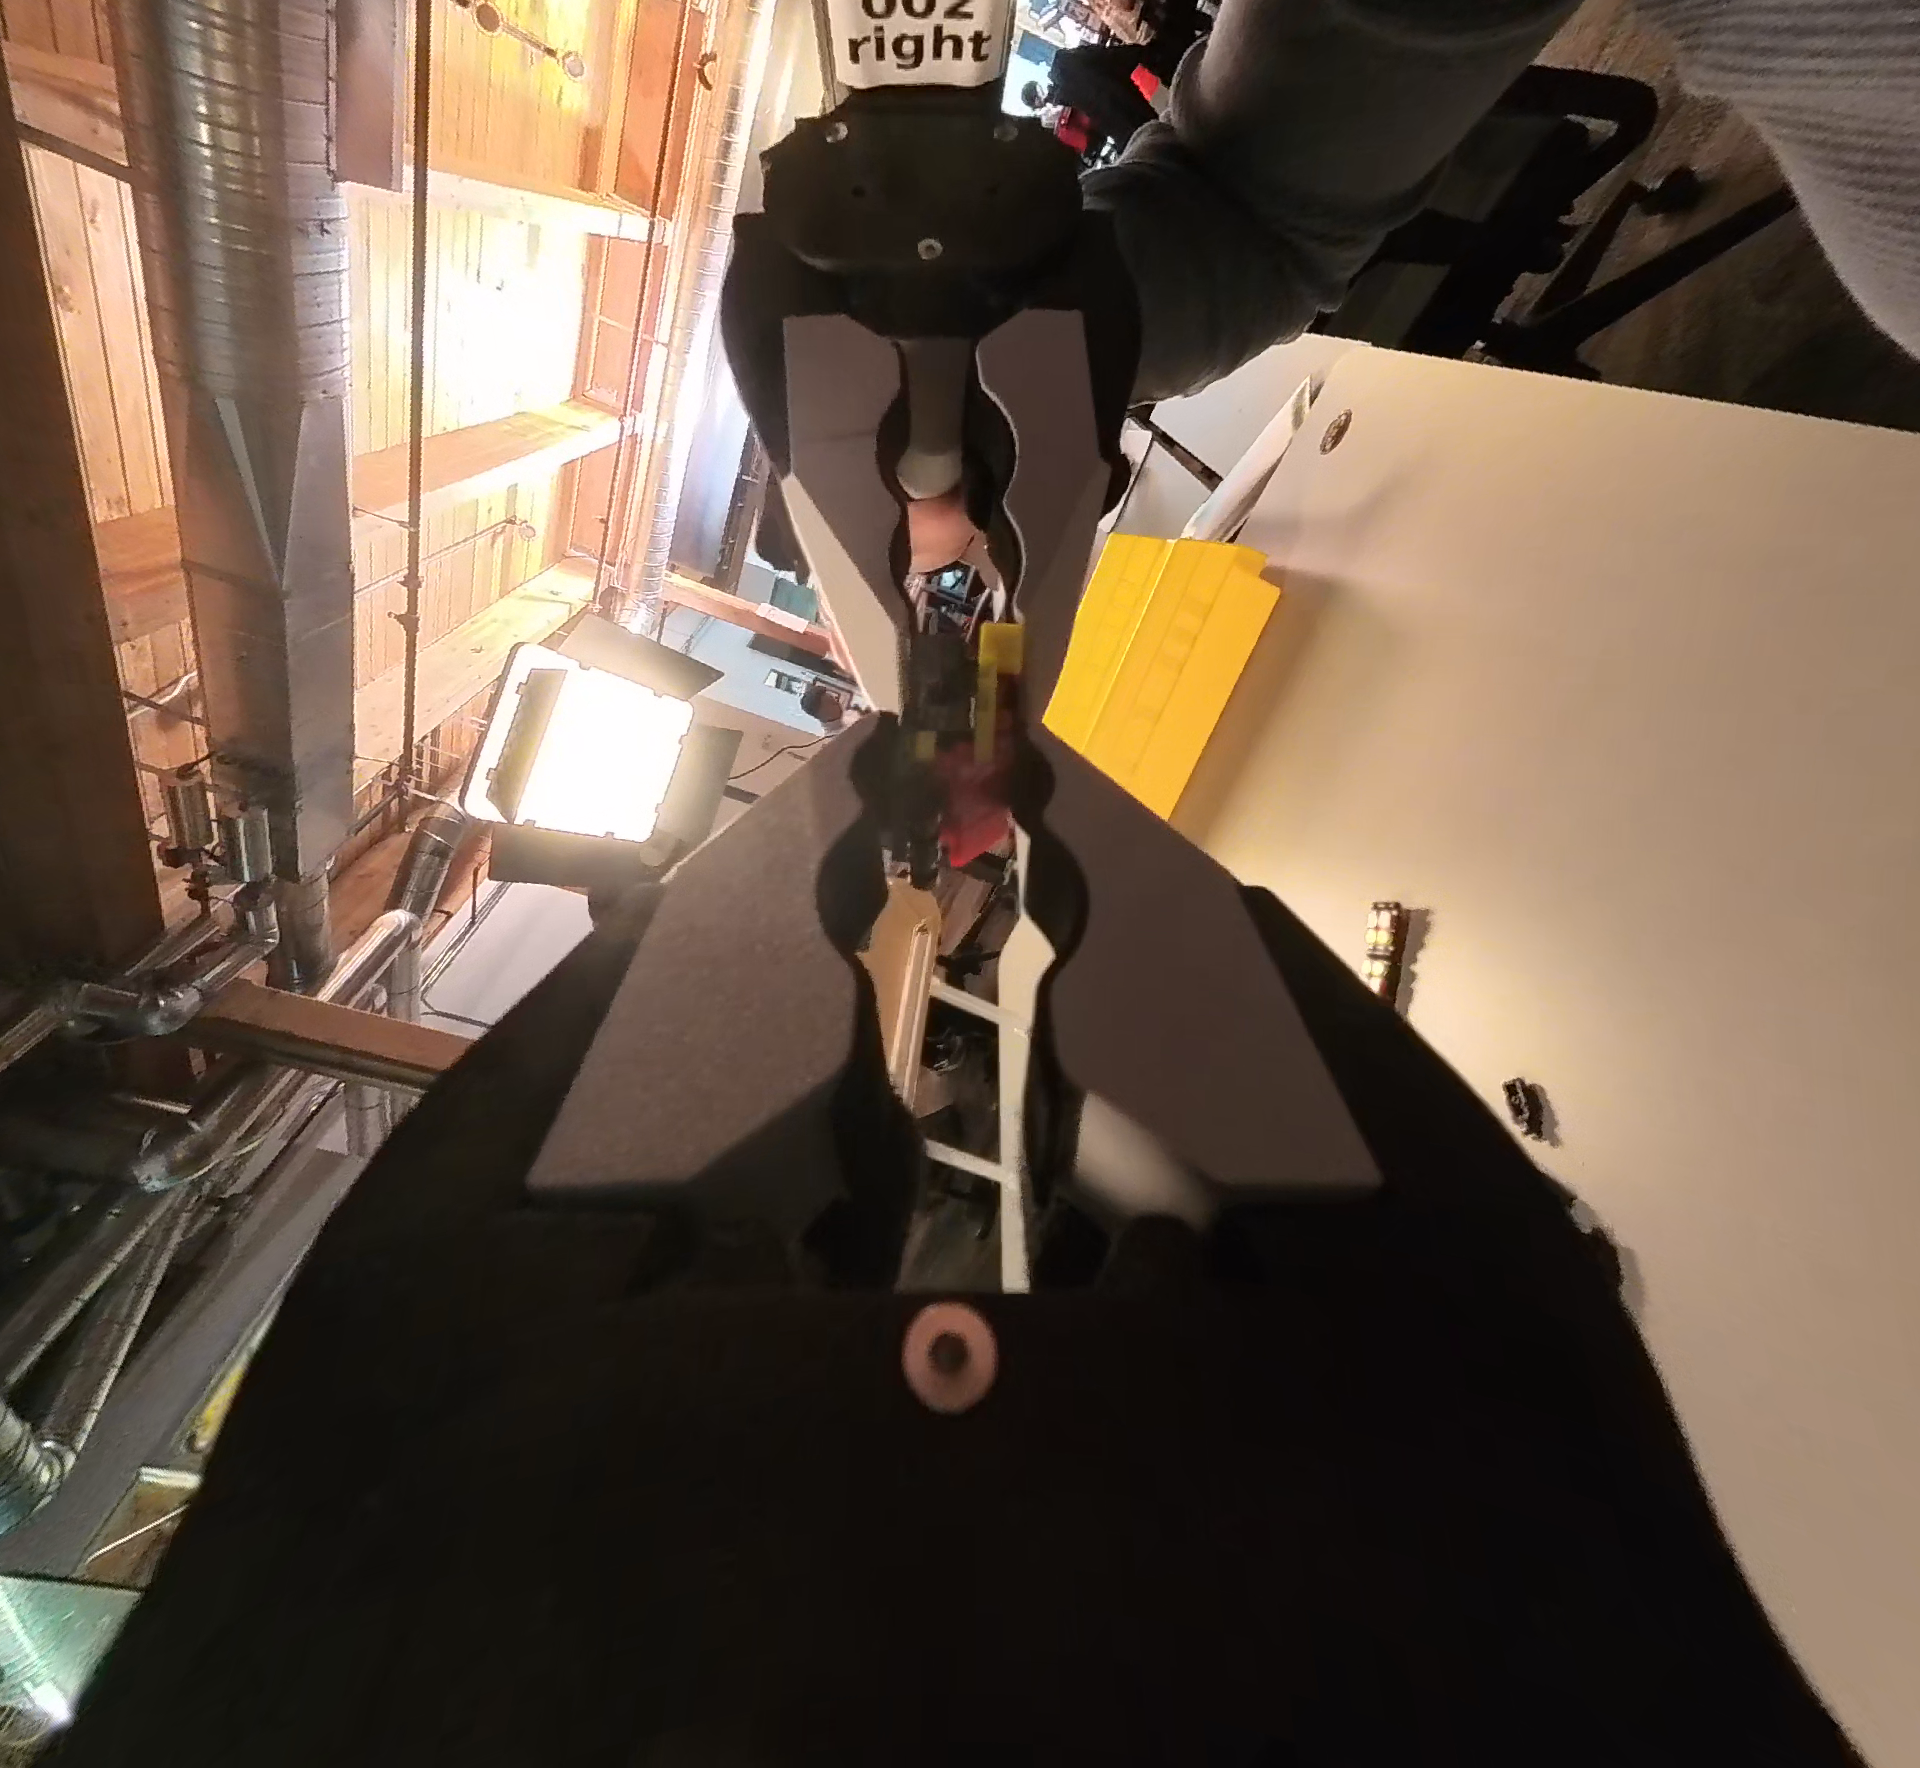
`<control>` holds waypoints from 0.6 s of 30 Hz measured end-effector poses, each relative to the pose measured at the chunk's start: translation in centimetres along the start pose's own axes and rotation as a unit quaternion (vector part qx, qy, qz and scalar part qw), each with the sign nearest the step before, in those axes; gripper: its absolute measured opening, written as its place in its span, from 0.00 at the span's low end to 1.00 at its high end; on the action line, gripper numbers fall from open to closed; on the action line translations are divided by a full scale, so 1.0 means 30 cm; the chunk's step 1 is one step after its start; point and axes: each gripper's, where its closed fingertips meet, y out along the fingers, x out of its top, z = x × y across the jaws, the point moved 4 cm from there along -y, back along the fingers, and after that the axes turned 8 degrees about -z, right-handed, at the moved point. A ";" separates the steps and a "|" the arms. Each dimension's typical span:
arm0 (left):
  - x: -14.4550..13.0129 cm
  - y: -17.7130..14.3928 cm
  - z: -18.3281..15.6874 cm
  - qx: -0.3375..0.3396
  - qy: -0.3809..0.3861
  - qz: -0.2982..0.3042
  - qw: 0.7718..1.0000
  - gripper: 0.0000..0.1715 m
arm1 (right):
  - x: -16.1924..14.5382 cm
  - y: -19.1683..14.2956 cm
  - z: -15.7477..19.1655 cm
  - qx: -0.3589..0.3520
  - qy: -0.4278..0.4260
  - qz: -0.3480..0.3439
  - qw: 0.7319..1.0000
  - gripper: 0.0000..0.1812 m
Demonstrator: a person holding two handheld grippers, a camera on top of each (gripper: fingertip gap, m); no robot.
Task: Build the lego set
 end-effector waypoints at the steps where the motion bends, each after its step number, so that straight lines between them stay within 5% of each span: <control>1: 0.001 0.001 0.000 0.000 -0.002 -0.004 1.000 0.11 | 0.001 -0.001 0.000 0.000 -0.004 -0.003 1.000 0.08; 18: 0.011 0.001 -0.001 -0.002 -0.017 -0.021 1.000 0.11 | 0.007 -0.010 0.016 -0.073 -0.172 -0.017 0.982 0.08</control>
